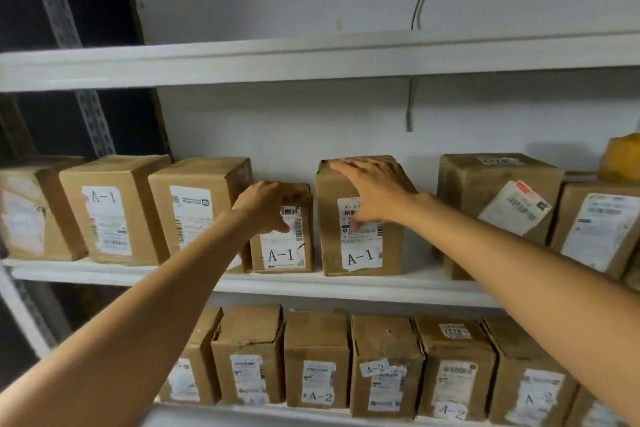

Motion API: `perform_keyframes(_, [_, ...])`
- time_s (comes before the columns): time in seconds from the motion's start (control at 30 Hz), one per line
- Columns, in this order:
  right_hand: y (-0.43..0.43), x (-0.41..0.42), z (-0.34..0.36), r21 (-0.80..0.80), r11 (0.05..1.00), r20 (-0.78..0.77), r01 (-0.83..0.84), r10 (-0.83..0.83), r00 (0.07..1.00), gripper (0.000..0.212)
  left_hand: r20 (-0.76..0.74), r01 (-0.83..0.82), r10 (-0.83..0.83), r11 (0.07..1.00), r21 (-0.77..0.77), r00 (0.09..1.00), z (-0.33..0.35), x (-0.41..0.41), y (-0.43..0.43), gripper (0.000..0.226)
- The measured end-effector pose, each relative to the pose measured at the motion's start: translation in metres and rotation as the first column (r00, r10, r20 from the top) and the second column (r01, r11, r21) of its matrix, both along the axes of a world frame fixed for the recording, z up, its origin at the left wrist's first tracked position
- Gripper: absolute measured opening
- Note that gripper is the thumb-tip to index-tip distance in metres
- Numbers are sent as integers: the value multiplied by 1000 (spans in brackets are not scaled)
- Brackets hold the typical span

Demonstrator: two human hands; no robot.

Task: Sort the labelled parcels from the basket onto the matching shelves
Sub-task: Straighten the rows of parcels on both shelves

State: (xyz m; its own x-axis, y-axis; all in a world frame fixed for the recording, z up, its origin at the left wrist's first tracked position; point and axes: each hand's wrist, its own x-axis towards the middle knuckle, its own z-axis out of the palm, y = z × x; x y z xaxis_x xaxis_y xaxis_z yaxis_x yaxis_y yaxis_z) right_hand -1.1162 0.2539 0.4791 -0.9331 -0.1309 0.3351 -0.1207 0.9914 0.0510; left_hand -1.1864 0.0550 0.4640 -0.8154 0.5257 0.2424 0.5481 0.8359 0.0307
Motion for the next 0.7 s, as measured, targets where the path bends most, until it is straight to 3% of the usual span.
perform_keyframes(0.23, [14,18,4,40,994,-37,99,-97,995,111,-61,121,-115,988,91,991,-9,-3,23,64])
perform_keyframes(0.7, [56,49,8,31,994,7,102,-103,995,114,-122,124,-111,987,104,986,-12,30,66,56])
